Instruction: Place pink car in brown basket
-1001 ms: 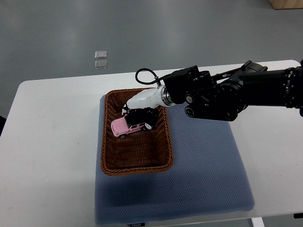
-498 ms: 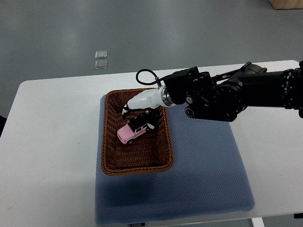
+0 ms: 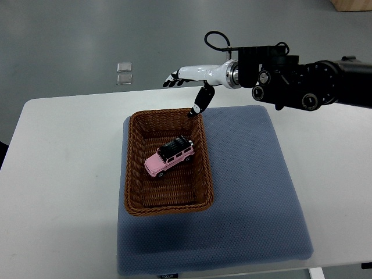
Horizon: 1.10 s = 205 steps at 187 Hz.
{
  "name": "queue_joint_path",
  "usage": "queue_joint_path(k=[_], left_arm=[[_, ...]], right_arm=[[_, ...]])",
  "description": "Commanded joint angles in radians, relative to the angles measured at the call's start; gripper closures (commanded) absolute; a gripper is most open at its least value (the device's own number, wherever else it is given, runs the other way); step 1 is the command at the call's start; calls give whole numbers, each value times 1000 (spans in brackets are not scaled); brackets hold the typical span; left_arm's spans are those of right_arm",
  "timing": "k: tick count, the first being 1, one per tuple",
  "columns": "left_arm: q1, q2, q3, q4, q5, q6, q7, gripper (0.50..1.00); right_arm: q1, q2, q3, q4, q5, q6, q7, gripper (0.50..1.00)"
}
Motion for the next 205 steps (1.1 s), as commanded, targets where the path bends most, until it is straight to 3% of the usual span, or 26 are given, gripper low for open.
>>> queue_joint_path(k=[1, 38, 82, 111, 205], left_arm=[[0, 0, 0, 0, 1, 0, 0, 500], [0, 0, 0, 0, 0, 0, 0, 500], [0, 0, 0, -1, 0, 0, 0, 500], [0, 0, 0, 0, 0, 0, 0, 500], [0, 0, 0, 0, 0, 0, 0, 500]], right_arm=[[-38, -57, 51, -20, 50, -3, -3, 593], [-195, -120, 216, -107, 118, -6, -3, 593], [-449, -117, 617, -198, 204, -25, -2, 593], [-581, -100, 861, -206, 285, -78, 4, 593], [-724, -96, 1075, -203, 412, -153, 17, 593]])
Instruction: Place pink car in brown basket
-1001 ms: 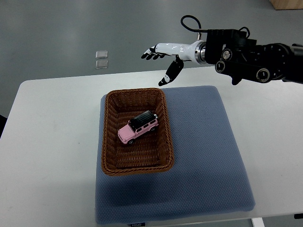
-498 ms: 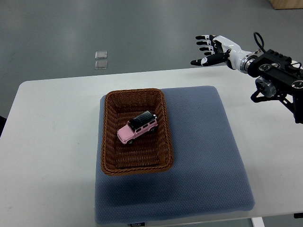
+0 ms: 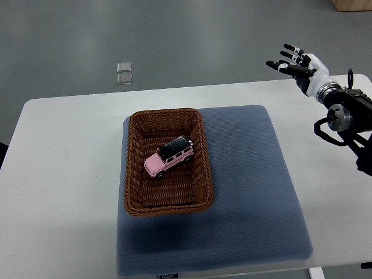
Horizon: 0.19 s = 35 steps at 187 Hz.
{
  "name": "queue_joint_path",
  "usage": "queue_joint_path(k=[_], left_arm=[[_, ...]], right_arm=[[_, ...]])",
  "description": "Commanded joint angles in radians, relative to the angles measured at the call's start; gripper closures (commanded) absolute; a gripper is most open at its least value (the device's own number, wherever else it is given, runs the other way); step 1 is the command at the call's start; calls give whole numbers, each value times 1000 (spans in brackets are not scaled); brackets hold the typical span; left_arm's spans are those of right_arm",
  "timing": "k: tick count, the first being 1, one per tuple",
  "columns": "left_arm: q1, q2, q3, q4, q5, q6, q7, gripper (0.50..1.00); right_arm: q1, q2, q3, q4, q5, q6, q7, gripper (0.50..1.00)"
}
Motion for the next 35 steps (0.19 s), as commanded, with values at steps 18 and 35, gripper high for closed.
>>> queue_joint_path(k=[18, 35], left_arm=[[0, 0, 0, 0, 0, 0, 0, 500], [0, 0, 0, 0, 0, 0, 0, 500]], right_arm=[[-33, -2, 23, 1, 5, -2, 30, 593], [-46, 1, 23, 3, 5, -2, 79, 593]])
